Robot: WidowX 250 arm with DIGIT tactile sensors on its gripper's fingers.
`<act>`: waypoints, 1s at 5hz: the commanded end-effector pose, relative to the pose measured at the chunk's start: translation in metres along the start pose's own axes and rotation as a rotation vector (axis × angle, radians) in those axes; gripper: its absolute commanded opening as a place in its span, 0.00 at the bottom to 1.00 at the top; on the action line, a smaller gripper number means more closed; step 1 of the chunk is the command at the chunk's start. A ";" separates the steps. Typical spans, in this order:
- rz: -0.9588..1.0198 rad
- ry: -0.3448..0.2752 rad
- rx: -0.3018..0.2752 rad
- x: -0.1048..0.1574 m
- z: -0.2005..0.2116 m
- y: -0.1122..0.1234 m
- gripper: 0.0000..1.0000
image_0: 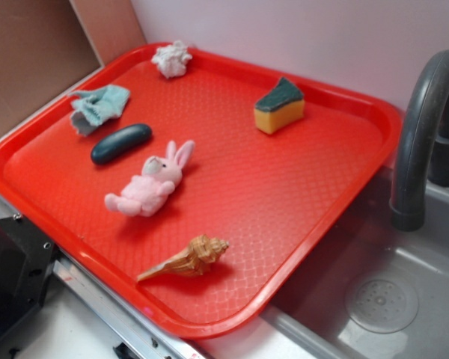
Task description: Grab the green sponge.
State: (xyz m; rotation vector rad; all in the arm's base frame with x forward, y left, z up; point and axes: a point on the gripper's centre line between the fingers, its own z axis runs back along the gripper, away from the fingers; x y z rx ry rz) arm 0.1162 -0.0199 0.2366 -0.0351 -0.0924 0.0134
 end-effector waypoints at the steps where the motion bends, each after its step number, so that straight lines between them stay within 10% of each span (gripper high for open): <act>1: 0.000 0.000 0.000 0.000 0.000 0.000 1.00; 5: -0.011 -0.231 0.096 0.086 -0.082 -0.042 1.00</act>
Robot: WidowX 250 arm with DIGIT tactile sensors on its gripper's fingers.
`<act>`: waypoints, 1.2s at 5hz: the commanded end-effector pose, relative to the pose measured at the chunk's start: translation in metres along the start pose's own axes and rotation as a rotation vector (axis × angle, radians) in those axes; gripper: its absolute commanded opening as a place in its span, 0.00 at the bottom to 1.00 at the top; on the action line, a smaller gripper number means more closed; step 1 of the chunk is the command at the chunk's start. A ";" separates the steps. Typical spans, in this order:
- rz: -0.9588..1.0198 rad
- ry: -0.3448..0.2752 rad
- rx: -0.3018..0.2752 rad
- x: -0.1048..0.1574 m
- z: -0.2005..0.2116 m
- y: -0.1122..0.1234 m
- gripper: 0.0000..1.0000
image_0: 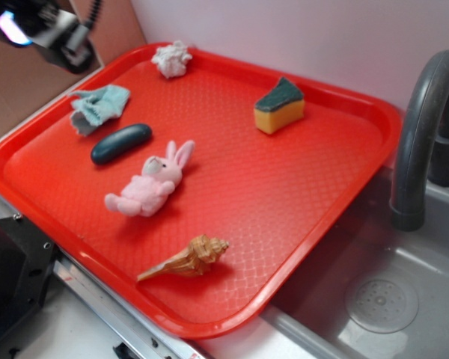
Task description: Grab the green sponge.
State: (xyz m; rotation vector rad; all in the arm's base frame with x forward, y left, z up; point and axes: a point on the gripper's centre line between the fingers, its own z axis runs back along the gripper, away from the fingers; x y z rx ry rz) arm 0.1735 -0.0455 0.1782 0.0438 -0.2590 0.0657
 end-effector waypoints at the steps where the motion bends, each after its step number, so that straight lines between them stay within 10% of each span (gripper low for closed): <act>1: -0.112 -0.121 -0.065 0.054 -0.052 -0.032 1.00; 6: -0.103 -0.038 -0.097 0.146 -0.166 -0.054 1.00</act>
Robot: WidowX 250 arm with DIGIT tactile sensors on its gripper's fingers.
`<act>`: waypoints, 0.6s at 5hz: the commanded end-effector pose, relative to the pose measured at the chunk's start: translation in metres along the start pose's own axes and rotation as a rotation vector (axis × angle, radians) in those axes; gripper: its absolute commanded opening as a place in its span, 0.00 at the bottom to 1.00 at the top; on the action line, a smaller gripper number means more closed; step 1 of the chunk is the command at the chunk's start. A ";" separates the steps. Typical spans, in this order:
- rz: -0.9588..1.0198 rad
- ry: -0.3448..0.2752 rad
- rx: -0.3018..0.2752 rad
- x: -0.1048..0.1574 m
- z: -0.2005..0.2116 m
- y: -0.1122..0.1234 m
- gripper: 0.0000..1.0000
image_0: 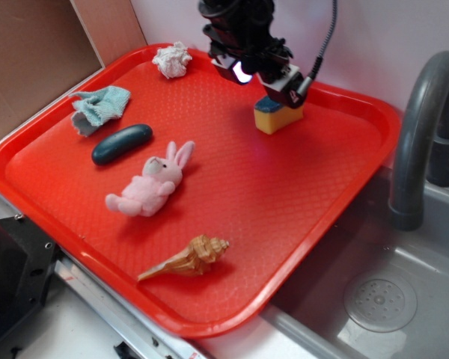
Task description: Grab the green sponge.
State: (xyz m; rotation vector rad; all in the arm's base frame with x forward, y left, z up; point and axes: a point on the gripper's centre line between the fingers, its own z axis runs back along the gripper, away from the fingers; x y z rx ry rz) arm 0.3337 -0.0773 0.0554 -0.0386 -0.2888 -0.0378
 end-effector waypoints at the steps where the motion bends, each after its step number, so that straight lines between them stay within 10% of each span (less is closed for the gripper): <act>1: -0.059 0.034 -0.018 0.026 -0.025 -0.012 1.00; 2: -0.046 0.074 -0.007 0.022 -0.037 -0.012 1.00; 3: -0.023 0.068 0.009 0.021 -0.034 -0.006 0.00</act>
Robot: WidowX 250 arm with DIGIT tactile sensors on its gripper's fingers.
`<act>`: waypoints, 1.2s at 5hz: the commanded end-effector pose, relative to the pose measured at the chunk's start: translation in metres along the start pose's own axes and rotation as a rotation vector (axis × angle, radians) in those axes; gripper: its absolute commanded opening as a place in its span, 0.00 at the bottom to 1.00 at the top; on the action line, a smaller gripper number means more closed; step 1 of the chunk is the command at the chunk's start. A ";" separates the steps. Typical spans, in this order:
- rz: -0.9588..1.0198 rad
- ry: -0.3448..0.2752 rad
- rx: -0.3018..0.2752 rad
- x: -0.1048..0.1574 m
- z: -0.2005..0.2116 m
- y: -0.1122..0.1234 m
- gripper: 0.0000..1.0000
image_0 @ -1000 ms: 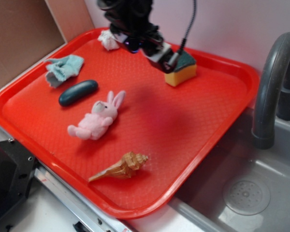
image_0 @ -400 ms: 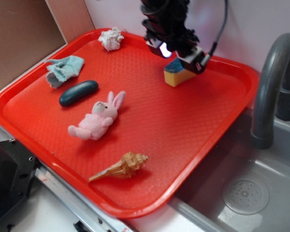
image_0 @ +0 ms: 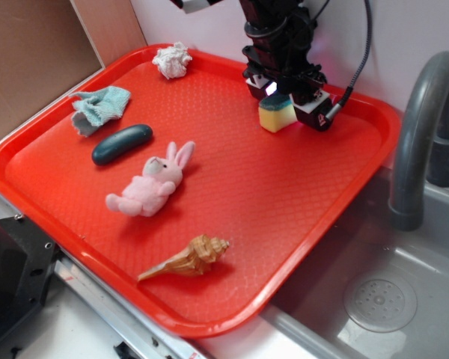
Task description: Grab the green sponge.
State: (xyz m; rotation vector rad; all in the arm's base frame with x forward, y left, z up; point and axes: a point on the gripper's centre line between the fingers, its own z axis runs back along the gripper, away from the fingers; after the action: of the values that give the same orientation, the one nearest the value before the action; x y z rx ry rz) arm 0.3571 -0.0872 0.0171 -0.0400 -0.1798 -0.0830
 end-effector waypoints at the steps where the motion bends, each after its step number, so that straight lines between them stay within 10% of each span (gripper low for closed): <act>1: 0.052 -0.013 0.039 0.005 0.040 0.006 0.00; 3: 0.083 0.103 -0.082 -0.027 0.124 0.014 0.00; 6: 0.125 0.090 -0.103 -0.090 0.185 0.022 0.00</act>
State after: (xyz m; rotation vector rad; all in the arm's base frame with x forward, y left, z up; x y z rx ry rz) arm 0.2356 -0.0493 0.1691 -0.1512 -0.0332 0.0394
